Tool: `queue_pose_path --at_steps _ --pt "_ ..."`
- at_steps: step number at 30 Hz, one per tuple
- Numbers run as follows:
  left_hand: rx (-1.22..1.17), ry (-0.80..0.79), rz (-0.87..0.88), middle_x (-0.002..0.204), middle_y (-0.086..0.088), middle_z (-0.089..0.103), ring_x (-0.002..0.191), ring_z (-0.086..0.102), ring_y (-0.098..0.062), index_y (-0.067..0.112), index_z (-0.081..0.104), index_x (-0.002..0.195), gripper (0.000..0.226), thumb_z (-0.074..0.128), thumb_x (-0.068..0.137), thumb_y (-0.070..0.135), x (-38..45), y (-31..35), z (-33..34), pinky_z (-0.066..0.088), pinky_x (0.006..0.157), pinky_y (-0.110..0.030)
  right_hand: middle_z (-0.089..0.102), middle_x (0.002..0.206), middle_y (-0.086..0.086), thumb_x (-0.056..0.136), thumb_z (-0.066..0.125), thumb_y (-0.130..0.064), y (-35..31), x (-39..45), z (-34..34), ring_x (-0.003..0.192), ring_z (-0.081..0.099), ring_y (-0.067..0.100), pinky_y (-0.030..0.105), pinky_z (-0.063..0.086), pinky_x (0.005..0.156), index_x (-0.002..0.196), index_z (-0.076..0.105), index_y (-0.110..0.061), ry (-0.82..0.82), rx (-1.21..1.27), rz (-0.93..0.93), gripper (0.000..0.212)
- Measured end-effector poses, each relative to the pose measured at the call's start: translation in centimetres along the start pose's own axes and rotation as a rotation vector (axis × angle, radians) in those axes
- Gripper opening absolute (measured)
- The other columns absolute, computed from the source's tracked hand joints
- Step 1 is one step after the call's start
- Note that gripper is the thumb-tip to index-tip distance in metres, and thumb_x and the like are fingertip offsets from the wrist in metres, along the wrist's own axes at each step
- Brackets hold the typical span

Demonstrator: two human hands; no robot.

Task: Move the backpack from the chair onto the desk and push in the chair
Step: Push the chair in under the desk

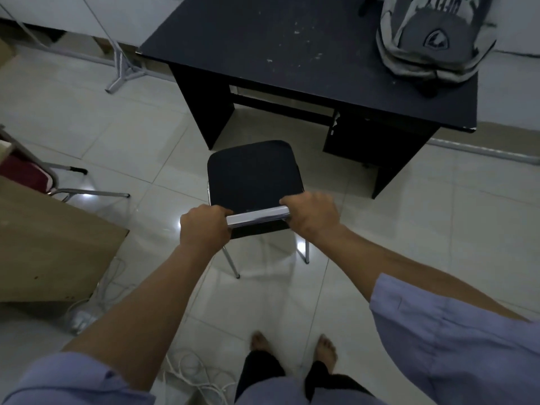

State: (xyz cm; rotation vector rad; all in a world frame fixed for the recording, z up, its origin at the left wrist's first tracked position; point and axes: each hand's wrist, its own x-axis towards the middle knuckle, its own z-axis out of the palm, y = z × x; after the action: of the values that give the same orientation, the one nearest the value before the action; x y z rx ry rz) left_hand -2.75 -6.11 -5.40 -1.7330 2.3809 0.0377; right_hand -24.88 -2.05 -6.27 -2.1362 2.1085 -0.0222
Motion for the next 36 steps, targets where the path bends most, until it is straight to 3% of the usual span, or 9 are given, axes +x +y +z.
queue_pose_path --at_steps 5,14,19,24,31,36 --pt "0.027 0.011 0.031 0.088 0.001 0.072 0.078 0.068 -0.024 0.040 0.074 0.116 0.027 0.067 0.089 0.038 4.3 -2.1 -0.7 0.041 0.062 -0.028 0.050 0.067 -0.007 0.088 0.067 -0.037 -0.9 3.6 -0.3 0.061 0.050 0.021 0.029 0.040 0.058 0.091 0.065 -0.029 0.010 -0.016 0.046 0.009" --pt "0.025 0.056 0.165 0.090 0.000 0.072 0.083 0.068 -0.025 0.042 0.073 0.116 0.030 0.069 0.087 0.036 13.8 -7.4 -1.7 0.037 0.063 -0.029 0.055 0.069 -0.005 0.090 0.065 -0.036 -4.3 11.0 -0.9 0.067 0.062 0.023 0.030 0.041 0.059 0.095 0.066 -0.029 0.006 -0.007 0.210 0.009" --pt "0.016 0.062 0.224 0.087 0.001 0.071 0.080 0.067 -0.024 0.042 0.073 0.117 0.032 0.069 0.086 0.033 18.2 -9.1 -2.1 0.039 0.062 -0.029 0.049 0.066 -0.006 0.089 0.067 -0.039 -5.0 14.2 -0.8 0.059 0.048 0.019 0.029 0.040 0.058 0.092 0.067 -0.029 0.043 -0.019 0.281 0.010" --pt "0.012 0.106 0.278 0.085 0.002 0.071 0.078 0.067 -0.024 0.039 0.075 0.115 0.030 0.071 0.086 0.032 23.4 -8.8 -2.4 0.041 0.062 -0.029 0.048 0.069 -0.007 0.090 0.066 -0.040 -3.8 17.7 -1.3 0.062 0.046 0.018 0.030 0.036 0.061 0.097 0.067 -0.030 0.057 -0.038 0.343 0.012" --pt "0.010 0.109 0.302 0.083 0.000 0.071 0.077 0.068 -0.026 0.036 0.076 0.111 0.026 0.071 0.085 0.031 31.2 -7.7 -4.1 0.041 0.062 -0.030 0.058 0.074 -0.004 0.090 0.066 -0.041 -0.9 23.6 -2.3 0.074 0.066 0.023 0.032 0.034 0.063 0.100 0.068 -0.030 0.084 -0.025 0.409 0.015" --pt "-0.032 0.084 0.313 0.079 0.001 0.071 0.073 0.069 -0.025 0.035 0.077 0.106 0.024 0.073 0.083 0.031 36.4 -6.8 -5.3 0.056 0.067 -0.033 0.070 0.083 -0.001 0.090 0.066 -0.037 0.8 27.8 -2.9 0.078 0.069 0.027 0.033 0.041 0.065 0.103 0.068 -0.030 0.083 0.012 0.454 0.015"
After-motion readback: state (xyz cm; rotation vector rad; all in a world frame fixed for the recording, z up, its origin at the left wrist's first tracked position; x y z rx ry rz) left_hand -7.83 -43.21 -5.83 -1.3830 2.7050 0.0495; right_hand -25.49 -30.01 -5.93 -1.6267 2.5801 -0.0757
